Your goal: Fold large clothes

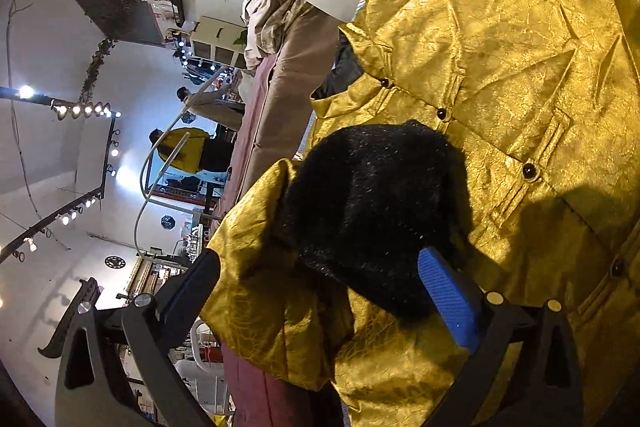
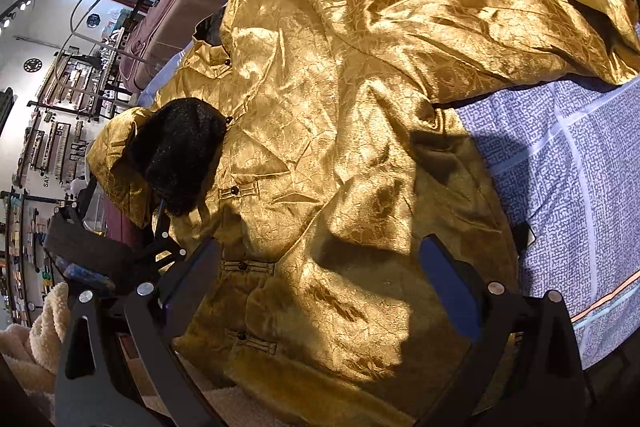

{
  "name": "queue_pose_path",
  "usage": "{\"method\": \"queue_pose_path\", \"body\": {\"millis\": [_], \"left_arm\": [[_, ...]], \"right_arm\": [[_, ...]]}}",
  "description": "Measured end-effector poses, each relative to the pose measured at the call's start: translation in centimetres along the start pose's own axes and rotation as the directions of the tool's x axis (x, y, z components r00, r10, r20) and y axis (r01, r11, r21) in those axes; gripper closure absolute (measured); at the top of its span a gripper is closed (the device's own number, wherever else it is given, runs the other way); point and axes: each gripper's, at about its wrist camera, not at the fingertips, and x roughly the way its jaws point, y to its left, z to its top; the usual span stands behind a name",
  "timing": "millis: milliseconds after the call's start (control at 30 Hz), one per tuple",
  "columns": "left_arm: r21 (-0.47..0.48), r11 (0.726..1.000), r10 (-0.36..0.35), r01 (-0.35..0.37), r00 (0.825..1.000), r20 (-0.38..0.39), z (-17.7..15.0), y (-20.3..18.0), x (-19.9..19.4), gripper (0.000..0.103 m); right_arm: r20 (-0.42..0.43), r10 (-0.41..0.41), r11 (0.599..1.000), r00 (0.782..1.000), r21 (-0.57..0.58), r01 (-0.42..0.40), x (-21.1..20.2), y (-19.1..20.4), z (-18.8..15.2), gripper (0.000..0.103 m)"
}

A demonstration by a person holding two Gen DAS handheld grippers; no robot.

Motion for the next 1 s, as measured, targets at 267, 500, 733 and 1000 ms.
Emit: {"method": "queue_pose_path", "body": {"millis": [267,500,733,1000], "left_arm": [[0.102,0.994,-0.023,0.03,0.998,-0.064,2.3,-2.6,1.8,0.005],[0.071,0.982,-0.158,0.176,0.966,-0.205,2.4,-2.7,5.7,0.074],[-0.048,0.968,-0.251,0.247,0.932,-0.262,3.3,0.2,6.5,0.091],[-0.519,0.67,-0.632,0.531,0.775,-0.022,5.7,11.6,1.7,0.092]], "right_arm": [[0.005,0.008,0.997,1.0,0.075,-0.009,-0.4,-2.0,-1.0,0.005],[-0.002,0.033,0.998,0.999,0.054,-0.033,-0.2,-1.4,-1.0,0.005],[-0.002,0.053,0.998,0.999,0.044,-0.053,0.1,-0.7,-0.6,0.005],[0.015,0.051,0.996,0.999,0.065,-0.052,-0.3,-1.3,-0.3,0.005]]}}
